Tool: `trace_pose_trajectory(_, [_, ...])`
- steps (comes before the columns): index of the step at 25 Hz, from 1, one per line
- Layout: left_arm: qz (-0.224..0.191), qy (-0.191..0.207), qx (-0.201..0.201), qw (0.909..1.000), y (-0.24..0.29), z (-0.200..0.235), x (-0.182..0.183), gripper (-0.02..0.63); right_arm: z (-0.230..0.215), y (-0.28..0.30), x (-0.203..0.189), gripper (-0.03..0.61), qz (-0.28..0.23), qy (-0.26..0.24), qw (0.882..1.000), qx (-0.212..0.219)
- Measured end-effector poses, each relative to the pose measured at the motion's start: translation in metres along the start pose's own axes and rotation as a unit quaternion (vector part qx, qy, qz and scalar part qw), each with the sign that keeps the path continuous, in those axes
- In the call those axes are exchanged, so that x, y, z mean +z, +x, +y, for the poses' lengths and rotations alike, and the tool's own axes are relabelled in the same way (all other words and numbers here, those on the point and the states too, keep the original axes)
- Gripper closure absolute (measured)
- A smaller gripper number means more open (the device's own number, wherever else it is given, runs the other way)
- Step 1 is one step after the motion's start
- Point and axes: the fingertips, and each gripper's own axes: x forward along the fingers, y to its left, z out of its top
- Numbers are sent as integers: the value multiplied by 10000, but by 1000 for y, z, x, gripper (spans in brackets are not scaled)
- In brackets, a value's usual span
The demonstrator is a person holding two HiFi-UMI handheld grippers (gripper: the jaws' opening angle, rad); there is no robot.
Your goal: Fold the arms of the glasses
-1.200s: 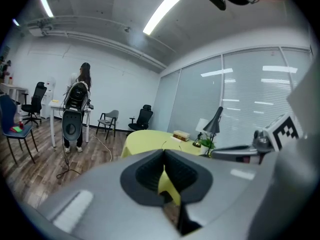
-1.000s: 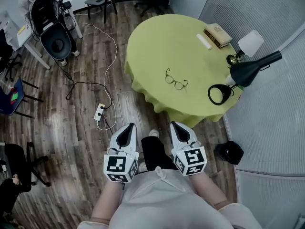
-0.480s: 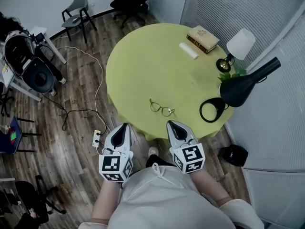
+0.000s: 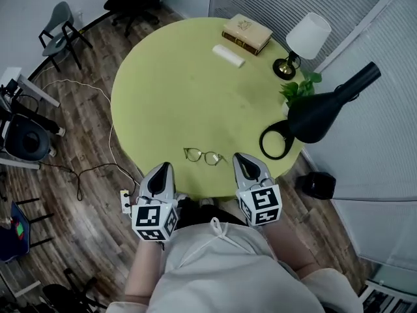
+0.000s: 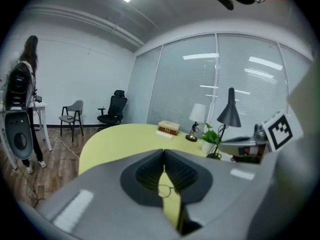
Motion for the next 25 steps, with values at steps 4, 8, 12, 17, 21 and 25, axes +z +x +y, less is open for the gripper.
trace_pose_trajectory(4, [338, 57, -436, 9985, 26, 12, -8, 607, -15, 6, -16, 578, 362, 186, 9978, -517])
trace_pose_trajectory(8, [778, 252, -893, 9926, 51, 18, -22, 607, -16, 14, -35, 578, 719, 414, 9936, -762])
trace_pose_trajectory(12, [1035, 293, -1153, 9875, 73, 28, -37, 607, -11, 37, -75, 578, 1512, 207, 9865, -600])
trace_pose_trajectory(17, [1242, 378, -1390, 9817, 93, 34, -58, 607, -6, 58, -115, 578, 2108, -22, 9771, -298])
trace_pose_trajectory(21, [1238, 339, -1647, 9780, 103, 35, -70, 606, 0, 73, -131, 468, 2353, -140, 9718, 18])
trace_pose_trajectory(25, [1191, 445, -1777, 9758, 111, 32, -83, 607, 1, 85, -132, 434, 2372, -925, 9669, 190])
